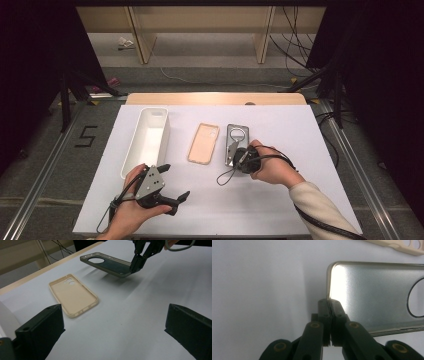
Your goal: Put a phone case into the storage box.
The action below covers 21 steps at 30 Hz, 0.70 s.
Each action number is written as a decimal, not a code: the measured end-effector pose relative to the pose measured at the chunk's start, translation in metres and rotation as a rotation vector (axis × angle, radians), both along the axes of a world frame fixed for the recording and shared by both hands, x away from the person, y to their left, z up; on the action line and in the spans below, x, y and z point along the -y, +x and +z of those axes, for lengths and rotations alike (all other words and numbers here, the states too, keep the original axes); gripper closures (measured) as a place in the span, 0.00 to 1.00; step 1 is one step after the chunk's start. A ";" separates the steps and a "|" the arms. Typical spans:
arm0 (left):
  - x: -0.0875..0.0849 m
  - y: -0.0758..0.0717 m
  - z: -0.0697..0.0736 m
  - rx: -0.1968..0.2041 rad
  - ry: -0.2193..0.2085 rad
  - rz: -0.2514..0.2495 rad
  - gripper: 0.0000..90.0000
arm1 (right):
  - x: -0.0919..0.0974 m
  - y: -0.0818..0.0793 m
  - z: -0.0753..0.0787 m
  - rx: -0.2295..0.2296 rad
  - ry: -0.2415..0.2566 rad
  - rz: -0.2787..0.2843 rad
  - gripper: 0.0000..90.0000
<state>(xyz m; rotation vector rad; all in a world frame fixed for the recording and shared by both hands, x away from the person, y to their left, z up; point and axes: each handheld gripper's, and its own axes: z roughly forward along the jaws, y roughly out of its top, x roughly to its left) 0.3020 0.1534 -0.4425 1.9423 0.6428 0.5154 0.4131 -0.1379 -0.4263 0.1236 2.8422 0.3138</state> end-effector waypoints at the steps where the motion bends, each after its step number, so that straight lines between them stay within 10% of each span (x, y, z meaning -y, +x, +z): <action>1: 0.000 0.000 0.000 0.000 -0.001 0.001 0.02 | 0.001 -0.001 0.001 0.007 0.008 -0.005 0.99; 10: 0.007 0.011 0.004 -0.051 -0.076 0.027 0.04 | 0.009 -0.015 0.012 0.027 0.144 -0.013 0.99; 21: 0.034 0.044 0.022 -0.060 -0.060 0.021 0.09 | 0.010 -0.042 0.017 0.040 0.249 0.030 0.99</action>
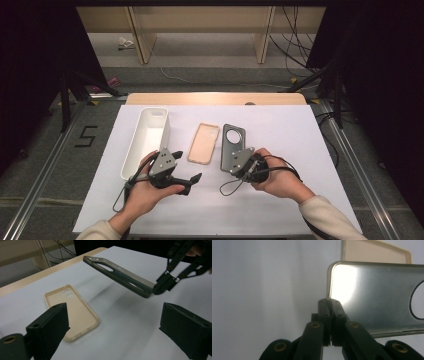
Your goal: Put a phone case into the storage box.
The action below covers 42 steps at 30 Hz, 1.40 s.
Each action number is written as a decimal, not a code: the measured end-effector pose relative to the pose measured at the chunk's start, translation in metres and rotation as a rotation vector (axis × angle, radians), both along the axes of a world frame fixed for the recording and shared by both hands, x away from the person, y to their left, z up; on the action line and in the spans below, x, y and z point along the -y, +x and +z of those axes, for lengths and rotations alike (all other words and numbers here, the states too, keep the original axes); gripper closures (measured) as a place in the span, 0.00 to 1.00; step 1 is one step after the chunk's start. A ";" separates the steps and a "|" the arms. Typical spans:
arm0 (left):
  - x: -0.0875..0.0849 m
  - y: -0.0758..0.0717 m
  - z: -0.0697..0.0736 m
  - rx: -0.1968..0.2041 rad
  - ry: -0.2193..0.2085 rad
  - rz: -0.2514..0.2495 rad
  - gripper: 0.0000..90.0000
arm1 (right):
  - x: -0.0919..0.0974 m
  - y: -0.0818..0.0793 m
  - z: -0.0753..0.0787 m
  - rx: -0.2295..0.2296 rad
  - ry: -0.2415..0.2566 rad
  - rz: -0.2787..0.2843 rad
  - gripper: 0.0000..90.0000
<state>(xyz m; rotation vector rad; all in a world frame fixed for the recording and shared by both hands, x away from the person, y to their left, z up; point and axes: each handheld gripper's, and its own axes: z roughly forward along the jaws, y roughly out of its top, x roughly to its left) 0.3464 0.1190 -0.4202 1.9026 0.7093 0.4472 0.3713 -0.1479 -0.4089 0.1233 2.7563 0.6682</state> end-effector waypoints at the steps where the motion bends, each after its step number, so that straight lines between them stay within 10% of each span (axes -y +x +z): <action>1: 0.003 0.004 0.002 -0.002 0.001 -0.001 0.09 | 0.000 -0.003 0.001 -0.001 0.010 0.004 0.99; 16: 0.032 0.048 0.019 -0.067 -0.007 0.017 0.15 | -0.006 -0.027 0.003 0.000 0.073 0.051 0.99; 26: 0.047 0.073 0.012 -0.183 0.003 0.043 0.22 | -0.012 -0.032 0.003 0.007 0.075 0.067 0.99; 42: 0.065 0.089 0.005 -0.297 0.024 0.079 0.42 | -0.016 -0.033 0.003 0.024 0.074 0.079 0.99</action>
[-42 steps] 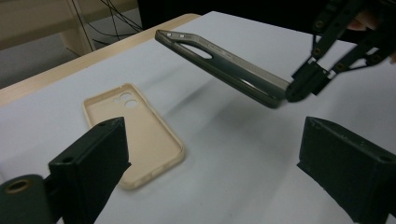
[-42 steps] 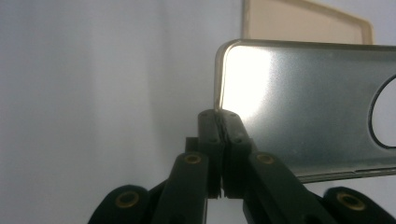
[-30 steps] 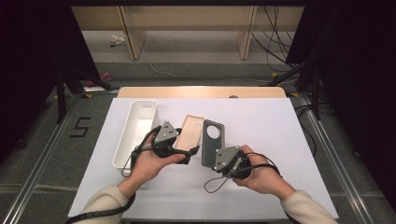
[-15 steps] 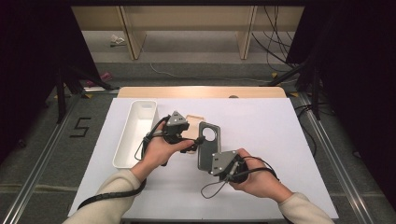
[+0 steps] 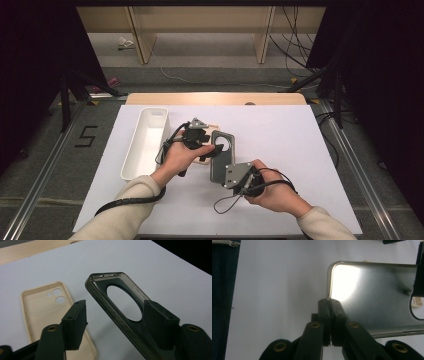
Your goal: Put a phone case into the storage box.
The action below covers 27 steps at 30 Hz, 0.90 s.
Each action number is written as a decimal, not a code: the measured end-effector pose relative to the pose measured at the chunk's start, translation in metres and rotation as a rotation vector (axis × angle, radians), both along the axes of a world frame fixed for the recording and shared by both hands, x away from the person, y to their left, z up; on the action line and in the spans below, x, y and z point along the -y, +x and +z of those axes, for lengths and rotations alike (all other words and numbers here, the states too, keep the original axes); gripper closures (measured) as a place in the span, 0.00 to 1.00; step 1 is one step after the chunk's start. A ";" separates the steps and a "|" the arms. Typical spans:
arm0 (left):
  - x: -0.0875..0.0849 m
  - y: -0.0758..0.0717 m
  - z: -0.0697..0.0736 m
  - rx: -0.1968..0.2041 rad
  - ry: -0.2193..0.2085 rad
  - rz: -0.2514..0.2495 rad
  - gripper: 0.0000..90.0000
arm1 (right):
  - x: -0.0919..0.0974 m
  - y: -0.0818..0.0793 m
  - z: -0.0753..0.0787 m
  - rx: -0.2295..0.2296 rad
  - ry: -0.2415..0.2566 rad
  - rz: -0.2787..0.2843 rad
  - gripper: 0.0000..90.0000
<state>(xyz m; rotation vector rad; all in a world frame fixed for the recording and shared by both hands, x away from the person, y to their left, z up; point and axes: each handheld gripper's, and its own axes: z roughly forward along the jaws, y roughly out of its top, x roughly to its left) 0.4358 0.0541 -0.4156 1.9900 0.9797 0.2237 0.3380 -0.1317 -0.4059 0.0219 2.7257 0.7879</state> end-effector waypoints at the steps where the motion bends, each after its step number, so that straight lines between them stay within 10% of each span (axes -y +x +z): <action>1: 0.000 0.000 0.000 -0.008 0.003 0.001 0.44 | 0.000 0.000 0.000 -0.002 0.001 -0.001 0.99; 27: 0.007 -0.008 0.022 -0.038 -0.143 0.041 0.82 | -0.005 0.002 -0.011 -0.012 -0.047 0.013 0.99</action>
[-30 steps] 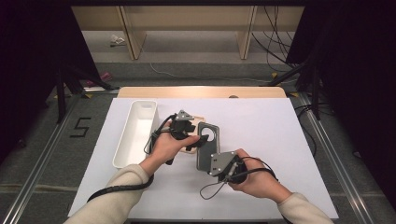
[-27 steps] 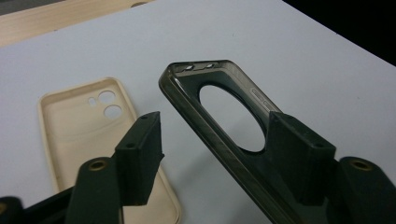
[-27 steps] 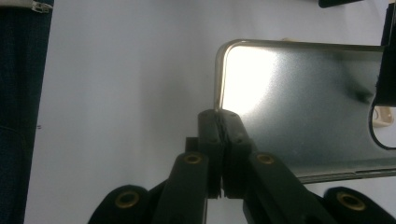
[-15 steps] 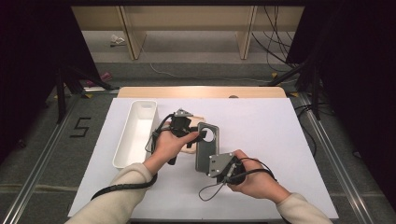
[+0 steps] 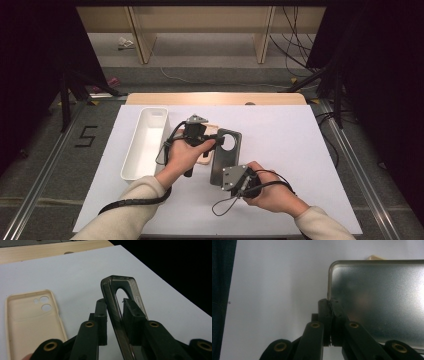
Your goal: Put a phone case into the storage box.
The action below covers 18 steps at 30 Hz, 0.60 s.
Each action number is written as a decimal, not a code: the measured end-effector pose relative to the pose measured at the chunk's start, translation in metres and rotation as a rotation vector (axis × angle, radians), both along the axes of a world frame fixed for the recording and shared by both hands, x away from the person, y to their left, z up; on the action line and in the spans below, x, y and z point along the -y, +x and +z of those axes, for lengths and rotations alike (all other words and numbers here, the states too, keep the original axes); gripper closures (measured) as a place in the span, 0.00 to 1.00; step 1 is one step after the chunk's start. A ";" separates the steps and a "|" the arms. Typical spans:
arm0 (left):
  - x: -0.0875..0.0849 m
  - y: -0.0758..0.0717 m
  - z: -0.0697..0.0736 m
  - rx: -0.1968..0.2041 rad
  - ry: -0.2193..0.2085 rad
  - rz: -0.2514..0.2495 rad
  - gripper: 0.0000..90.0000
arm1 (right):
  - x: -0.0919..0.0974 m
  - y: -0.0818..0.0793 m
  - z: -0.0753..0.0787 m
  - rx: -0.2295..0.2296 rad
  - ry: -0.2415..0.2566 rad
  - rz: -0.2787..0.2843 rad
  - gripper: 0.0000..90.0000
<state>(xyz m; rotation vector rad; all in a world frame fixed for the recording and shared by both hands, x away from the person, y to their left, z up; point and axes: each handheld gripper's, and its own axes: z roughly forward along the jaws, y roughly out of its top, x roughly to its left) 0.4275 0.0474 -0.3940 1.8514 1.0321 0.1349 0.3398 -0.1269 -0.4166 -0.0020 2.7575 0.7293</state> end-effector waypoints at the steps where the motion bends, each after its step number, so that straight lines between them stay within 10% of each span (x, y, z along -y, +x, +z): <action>1: 0.001 0.000 0.001 0.000 -0.003 -0.002 0.83 | 0.000 0.001 0.000 -0.001 -0.001 0.003 0.99; 18: 0.003 -0.004 0.006 0.003 -0.028 -0.019 0.88 | 0.000 0.002 -0.003 0.006 -0.017 -0.004 0.99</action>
